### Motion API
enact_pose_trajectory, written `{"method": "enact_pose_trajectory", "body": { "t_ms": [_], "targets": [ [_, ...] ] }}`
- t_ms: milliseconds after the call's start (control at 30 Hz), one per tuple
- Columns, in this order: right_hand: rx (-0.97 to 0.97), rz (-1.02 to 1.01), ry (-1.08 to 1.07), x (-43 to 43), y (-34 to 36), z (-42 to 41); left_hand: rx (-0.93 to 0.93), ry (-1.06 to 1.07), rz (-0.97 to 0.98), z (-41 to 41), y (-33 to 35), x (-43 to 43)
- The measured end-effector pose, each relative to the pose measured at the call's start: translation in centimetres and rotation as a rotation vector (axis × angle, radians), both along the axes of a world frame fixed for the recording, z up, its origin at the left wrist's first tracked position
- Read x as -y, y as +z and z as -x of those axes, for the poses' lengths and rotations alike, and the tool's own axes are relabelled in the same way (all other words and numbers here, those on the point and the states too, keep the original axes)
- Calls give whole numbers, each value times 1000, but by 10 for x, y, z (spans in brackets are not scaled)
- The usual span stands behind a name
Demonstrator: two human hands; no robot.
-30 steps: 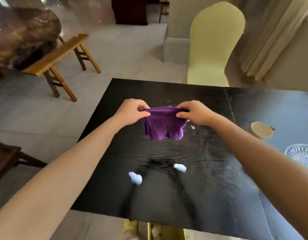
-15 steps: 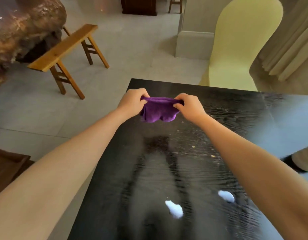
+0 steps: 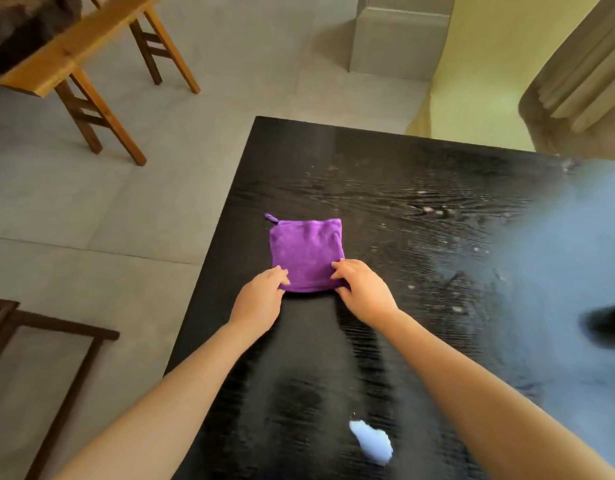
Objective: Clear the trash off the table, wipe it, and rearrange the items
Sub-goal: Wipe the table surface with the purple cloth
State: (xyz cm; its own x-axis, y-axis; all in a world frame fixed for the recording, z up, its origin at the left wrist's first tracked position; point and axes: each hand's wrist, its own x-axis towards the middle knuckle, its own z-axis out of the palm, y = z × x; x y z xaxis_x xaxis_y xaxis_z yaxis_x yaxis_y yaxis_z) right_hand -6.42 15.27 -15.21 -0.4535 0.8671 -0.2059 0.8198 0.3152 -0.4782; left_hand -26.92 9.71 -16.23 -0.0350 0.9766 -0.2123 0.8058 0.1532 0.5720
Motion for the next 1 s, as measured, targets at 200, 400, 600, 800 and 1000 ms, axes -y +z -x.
{"method": "enact_pose_trajectory", "body": {
  "t_ms": [200, 400, 600, 800, 1000],
  "targets": [
    [42, -125, -24, -14, 3, 35, -136, 42, -174, -5, -13, 23],
    [271, -34, -18, -28, -30, 91, -522, 61, 30, -2, -32, 71],
    [309, -151, -2, -26, -44, 91, -539, 57, 44, -5, -35, 74],
    [307, -239, 233, -28, -43, 63, -523, 198, 60, -41, -37, 105],
    [293, -299, 457, -36, -42, 12, -567, 161, 65, -49, -34, 122]
  ]
}}
